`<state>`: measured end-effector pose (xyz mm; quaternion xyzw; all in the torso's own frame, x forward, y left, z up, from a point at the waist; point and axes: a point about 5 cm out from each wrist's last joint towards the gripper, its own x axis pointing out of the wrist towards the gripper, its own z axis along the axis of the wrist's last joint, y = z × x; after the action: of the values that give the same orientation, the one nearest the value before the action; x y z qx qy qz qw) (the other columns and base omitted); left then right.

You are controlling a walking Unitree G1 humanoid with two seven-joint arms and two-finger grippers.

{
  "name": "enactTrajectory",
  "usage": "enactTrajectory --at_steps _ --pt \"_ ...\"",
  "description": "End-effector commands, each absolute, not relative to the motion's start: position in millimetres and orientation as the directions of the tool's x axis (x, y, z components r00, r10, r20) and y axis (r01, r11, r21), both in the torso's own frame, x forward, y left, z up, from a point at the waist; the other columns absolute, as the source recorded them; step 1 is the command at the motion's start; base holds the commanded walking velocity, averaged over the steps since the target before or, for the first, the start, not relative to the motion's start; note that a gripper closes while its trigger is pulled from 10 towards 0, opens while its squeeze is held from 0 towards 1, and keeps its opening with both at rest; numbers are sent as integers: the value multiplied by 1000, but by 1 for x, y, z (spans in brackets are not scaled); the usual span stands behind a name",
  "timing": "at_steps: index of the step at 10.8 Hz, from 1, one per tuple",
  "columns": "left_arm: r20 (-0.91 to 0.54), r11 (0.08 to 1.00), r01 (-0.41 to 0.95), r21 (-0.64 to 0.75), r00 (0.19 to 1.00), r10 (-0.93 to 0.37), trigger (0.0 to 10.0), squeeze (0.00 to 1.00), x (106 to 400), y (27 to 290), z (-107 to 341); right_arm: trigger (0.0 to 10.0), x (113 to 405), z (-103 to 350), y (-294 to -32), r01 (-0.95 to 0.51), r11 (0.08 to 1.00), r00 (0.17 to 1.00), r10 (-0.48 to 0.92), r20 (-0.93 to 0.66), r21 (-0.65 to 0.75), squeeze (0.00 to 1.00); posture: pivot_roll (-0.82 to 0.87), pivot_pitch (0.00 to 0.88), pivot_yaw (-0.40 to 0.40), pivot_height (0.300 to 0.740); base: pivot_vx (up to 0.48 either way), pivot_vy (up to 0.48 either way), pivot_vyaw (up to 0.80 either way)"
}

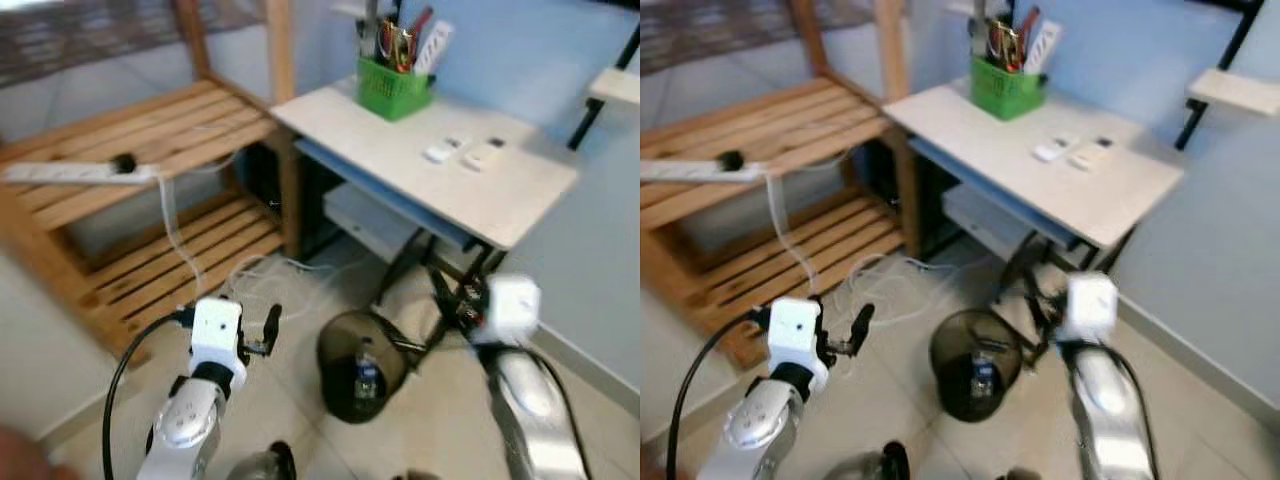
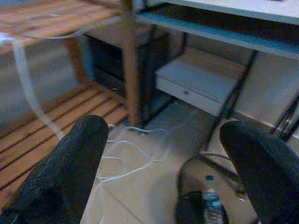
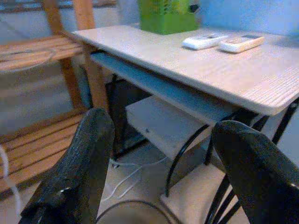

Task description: Clean up the room

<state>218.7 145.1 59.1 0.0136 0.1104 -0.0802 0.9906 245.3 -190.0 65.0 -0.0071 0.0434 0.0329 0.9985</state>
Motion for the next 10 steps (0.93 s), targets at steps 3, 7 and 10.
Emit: enactTrajectory --at_steps 3,7,10 --pt "14 964 165 210 985 -171 10000 0 225 162 88 10000 251 75 -198 6 999 1000 -6 -2 46 0 -120 0 88 740 0 0 0" --pt "-14 960 176 217 984 -177 10000 0 236 153 89 10000 258 67 -195 37 999 998 -36 -45 19 0 -116 0 106 740 0 0 0" --pt "-26 968 180 176 984 -178 10000 0 244 155 85 10000 273 78 -177 -36 999 999 36 -3 -6 0 -138 0 123 740 0 0 -521"
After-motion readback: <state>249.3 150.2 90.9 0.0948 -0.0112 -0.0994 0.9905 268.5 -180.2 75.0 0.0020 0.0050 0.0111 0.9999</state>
